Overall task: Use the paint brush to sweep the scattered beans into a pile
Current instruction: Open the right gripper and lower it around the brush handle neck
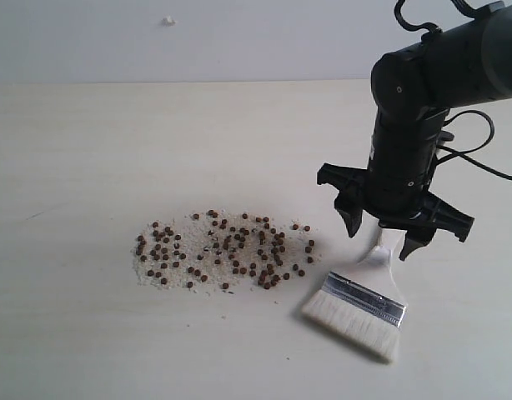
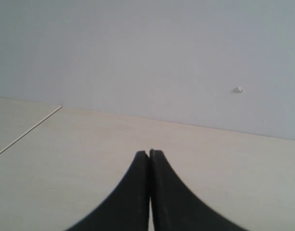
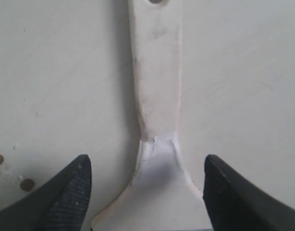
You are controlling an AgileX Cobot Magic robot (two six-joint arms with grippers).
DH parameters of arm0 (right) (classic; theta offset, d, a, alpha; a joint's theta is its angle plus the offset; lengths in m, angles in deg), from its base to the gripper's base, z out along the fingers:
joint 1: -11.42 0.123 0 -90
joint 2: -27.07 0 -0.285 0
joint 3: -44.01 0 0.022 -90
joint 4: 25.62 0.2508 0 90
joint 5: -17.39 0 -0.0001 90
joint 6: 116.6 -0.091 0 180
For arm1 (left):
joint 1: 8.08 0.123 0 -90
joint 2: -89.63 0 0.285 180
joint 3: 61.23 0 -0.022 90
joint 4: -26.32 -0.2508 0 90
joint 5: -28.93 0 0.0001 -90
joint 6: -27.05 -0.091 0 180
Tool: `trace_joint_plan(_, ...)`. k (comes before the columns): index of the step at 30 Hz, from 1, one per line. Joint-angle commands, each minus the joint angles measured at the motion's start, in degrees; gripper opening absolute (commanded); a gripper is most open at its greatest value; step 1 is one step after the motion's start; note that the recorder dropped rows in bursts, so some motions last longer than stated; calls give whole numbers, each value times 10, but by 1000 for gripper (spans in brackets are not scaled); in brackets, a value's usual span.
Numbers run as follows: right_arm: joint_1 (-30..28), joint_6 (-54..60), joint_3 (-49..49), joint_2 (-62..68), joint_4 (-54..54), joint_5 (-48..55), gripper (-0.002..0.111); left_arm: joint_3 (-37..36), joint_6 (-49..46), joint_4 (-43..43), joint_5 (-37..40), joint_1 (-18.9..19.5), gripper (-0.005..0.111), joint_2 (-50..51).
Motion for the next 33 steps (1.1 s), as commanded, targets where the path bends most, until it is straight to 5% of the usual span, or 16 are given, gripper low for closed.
trace_joint_plan(1,-3,6,3,0,0,-4,63,-2,5,0,-2,-3,0,-4)
trace_joint_plan(33,-3,16,3,0,2,24,62,-2,5,0,-2,-3,0,-4)
